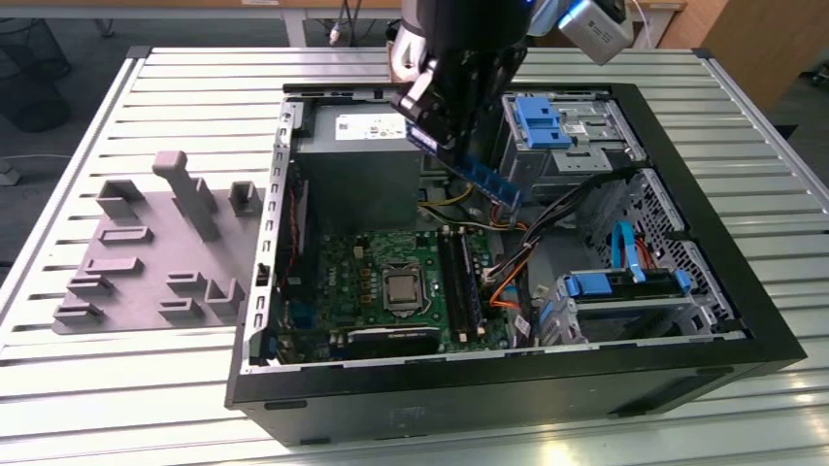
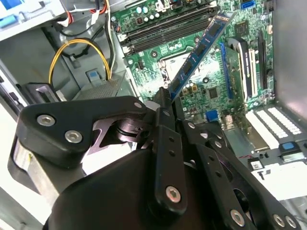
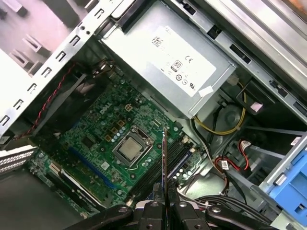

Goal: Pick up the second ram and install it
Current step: 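Insert the second ram into the second slot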

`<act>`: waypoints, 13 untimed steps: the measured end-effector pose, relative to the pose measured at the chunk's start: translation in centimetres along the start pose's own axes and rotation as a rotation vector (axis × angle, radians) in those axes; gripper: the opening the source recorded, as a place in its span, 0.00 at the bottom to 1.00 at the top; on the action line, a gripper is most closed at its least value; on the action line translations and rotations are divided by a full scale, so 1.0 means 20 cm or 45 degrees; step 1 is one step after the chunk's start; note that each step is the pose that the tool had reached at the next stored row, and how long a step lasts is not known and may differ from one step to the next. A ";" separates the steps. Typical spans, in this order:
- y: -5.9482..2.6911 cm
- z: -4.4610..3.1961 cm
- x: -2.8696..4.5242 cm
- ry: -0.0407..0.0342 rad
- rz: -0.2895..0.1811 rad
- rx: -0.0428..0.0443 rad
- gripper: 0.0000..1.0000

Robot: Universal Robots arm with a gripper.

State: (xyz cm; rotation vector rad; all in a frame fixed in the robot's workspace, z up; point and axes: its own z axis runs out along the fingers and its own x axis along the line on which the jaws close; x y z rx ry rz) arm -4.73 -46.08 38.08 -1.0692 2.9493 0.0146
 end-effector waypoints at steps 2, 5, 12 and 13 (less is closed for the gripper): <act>0.000 0.000 0.000 -0.0003 0.025 0.000 0.14; 0.000 0.001 0.000 -0.0006 0.066 0.000 0.14; 0.000 0.002 0.000 -0.0015 0.195 0.001 0.14; 0.000 0.002 0.000 -0.0016 0.216 0.002 0.14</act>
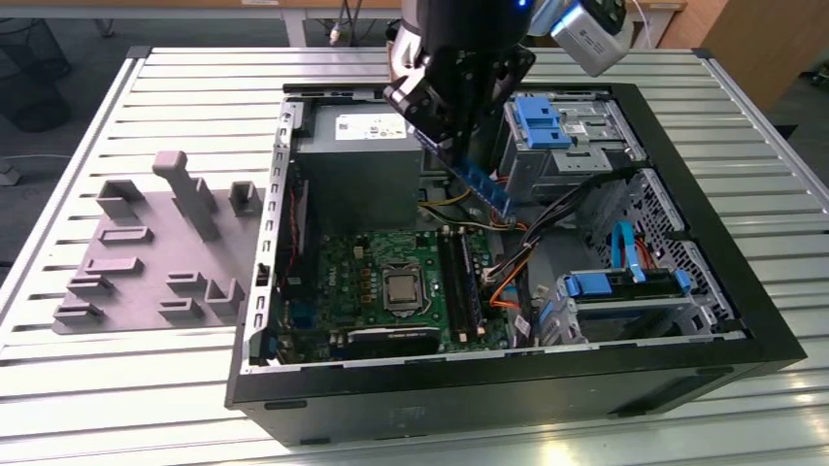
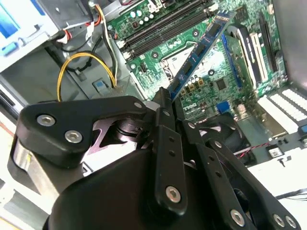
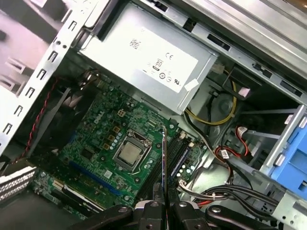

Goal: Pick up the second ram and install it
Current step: 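Insert the second ram into the second slot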

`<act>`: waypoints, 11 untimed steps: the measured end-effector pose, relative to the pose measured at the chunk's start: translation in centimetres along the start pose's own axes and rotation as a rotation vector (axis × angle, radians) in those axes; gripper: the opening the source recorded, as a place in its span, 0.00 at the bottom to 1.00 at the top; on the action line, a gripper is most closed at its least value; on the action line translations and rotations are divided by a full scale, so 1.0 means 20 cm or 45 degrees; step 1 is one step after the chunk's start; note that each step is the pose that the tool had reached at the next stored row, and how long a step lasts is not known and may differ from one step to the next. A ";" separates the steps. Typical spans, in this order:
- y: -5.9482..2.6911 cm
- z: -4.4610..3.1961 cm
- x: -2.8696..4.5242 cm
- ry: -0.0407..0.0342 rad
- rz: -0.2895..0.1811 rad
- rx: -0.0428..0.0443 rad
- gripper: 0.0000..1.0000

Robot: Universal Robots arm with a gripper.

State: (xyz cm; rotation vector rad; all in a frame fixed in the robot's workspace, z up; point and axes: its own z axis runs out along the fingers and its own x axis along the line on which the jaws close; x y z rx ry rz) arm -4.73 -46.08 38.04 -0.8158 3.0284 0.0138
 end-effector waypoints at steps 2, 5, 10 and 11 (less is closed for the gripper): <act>0.000 0.001 0.000 -0.0004 0.040 0.000 0.14; 0.000 0.001 0.000 -0.0007 0.099 0.001 0.14; 0.000 0.003 0.000 -0.0013 0.193 0.002 0.14; 0.000 0.003 0.000 -0.0014 0.211 0.002 0.14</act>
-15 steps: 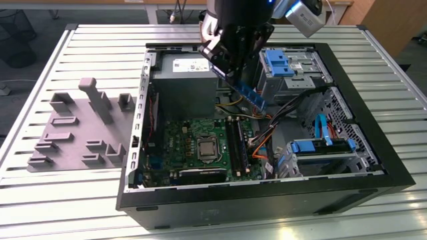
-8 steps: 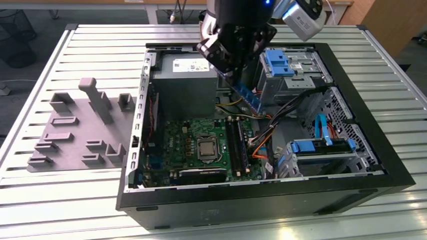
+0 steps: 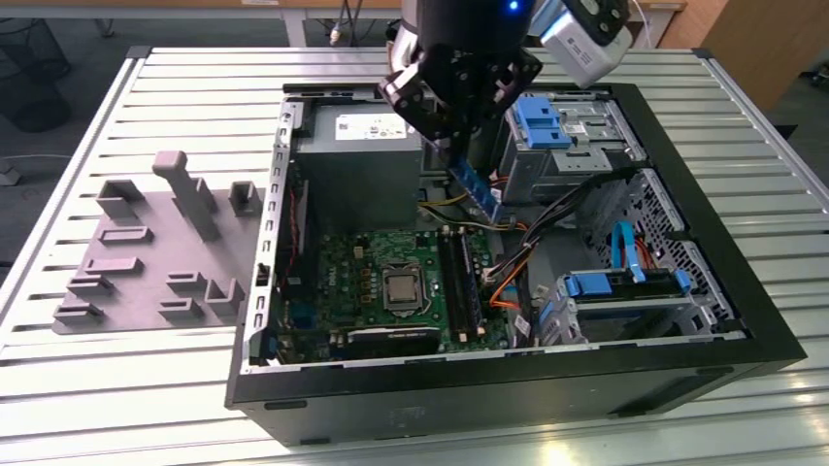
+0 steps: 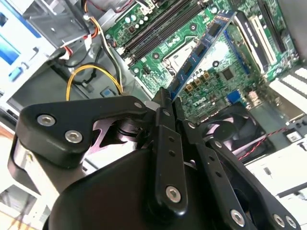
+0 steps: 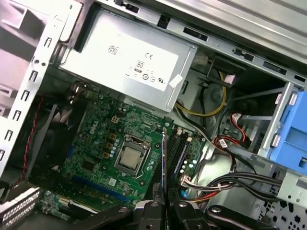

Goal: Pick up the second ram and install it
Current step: 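Insert the second ram into the second slot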

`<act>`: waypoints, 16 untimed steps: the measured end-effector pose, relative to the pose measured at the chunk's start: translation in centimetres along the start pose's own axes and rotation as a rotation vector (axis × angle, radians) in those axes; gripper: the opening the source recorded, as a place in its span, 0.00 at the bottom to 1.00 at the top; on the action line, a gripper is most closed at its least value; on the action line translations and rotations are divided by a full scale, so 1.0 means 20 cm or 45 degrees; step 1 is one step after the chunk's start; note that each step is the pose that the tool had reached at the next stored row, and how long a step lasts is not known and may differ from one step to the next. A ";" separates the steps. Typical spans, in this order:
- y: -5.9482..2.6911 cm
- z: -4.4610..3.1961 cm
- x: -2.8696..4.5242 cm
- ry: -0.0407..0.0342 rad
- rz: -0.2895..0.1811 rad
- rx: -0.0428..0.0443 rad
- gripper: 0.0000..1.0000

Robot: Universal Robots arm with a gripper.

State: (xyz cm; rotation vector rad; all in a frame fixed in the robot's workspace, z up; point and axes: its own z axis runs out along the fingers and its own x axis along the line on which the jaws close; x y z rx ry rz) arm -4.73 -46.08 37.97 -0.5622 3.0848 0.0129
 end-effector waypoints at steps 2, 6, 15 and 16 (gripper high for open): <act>0.000 0.001 0.000 -0.0003 0.036 0.000 0.14; 0.000 0.002 0.000 -0.0006 0.105 0.001 0.14; 0.000 0.004 0.000 -0.0017 0.261 0.002 0.14; 0.000 0.005 0.000 -0.0018 0.277 0.002 0.14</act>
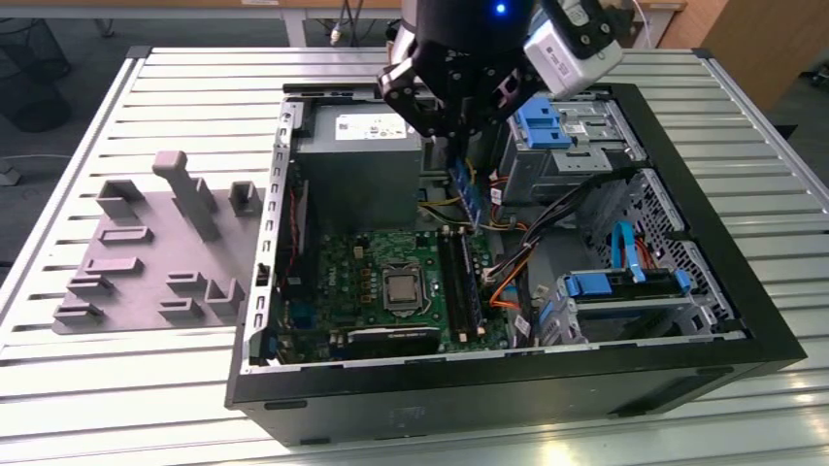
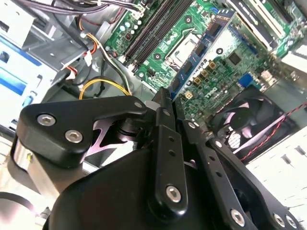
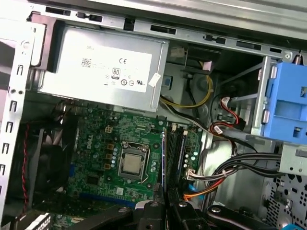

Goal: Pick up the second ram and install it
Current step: 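Insert the second ram into the second slot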

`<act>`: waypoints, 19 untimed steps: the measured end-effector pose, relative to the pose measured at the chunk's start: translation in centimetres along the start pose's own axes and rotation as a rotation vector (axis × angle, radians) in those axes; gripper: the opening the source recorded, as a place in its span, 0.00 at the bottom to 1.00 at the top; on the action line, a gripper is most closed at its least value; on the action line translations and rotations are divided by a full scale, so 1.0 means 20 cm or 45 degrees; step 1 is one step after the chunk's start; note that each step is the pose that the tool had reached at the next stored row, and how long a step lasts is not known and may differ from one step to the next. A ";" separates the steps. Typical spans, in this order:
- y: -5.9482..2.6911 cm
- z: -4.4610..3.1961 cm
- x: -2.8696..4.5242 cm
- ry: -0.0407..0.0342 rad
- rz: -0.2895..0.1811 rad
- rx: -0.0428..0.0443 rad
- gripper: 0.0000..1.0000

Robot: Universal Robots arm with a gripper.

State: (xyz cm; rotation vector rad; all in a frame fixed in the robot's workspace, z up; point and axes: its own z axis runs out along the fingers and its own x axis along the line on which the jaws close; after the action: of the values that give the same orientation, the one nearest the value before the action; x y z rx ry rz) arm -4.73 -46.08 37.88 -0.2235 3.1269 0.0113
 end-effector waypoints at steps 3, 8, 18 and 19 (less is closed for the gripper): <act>0.000 0.001 0.000 -0.0003 0.050 0.000 0.14; 0.000 0.003 0.000 -0.0008 0.133 0.001 0.14; 0.000 0.006 0.000 -0.0019 0.292 0.002 0.14; 0.000 0.006 0.000 -0.0020 0.308 0.003 0.14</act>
State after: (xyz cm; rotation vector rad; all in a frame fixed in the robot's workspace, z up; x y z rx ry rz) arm -4.73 -46.08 37.76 0.1549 3.1303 0.0096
